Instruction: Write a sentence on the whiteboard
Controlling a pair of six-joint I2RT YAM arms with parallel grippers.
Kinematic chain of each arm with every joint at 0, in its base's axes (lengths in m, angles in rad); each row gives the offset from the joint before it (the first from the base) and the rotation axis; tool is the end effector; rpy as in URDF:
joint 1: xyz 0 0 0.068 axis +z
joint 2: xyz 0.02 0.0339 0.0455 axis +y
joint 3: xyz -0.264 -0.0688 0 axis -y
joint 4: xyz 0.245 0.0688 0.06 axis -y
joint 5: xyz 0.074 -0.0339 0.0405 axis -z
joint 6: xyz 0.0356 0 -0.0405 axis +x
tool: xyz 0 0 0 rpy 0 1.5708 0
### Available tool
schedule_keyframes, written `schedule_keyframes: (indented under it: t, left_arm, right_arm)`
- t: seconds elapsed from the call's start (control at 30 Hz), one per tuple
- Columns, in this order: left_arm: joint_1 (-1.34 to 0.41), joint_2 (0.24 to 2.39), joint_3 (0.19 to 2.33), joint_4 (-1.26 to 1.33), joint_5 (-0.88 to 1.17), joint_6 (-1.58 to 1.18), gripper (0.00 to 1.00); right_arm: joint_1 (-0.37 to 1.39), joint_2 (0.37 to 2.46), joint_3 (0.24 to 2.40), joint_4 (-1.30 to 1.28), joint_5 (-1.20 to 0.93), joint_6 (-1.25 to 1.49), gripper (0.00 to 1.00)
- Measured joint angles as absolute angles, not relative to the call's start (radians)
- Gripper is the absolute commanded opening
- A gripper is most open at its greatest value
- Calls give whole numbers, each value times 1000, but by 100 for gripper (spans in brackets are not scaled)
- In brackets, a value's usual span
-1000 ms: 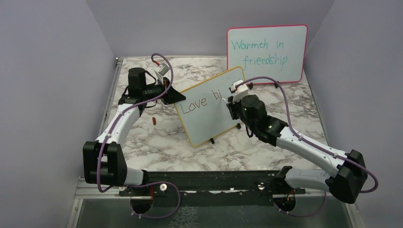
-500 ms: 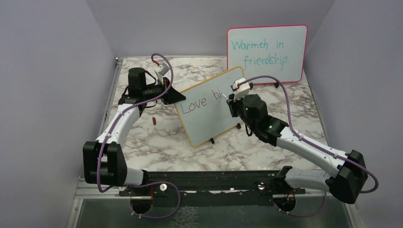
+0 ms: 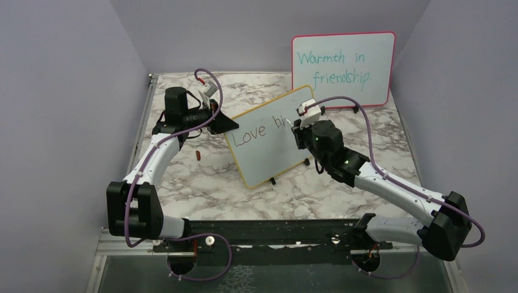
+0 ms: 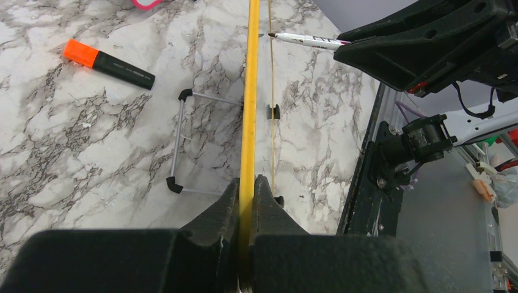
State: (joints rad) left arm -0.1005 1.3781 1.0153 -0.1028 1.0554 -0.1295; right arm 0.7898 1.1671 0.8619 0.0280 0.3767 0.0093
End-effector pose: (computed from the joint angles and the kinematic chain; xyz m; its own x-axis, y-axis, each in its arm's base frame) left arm 0.2970 -0.0611 0.3007 -0.5492 -0.0086 -0.8356 0.7584 0.4148 -0.5028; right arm 0.2001 0.1833 0.3106 -0.1965 -0.1859 -0.9627 -0.4095 0.9077 -0.0917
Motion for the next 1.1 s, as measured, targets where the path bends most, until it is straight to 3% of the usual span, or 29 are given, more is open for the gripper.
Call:
schedule_keyframes:
  t: [1.1]
  left_arm:
    - [-101, 1378, 1015, -104, 1054, -130, 0]
  right_arm:
    - [779, 1184, 867, 37, 376, -8, 1]
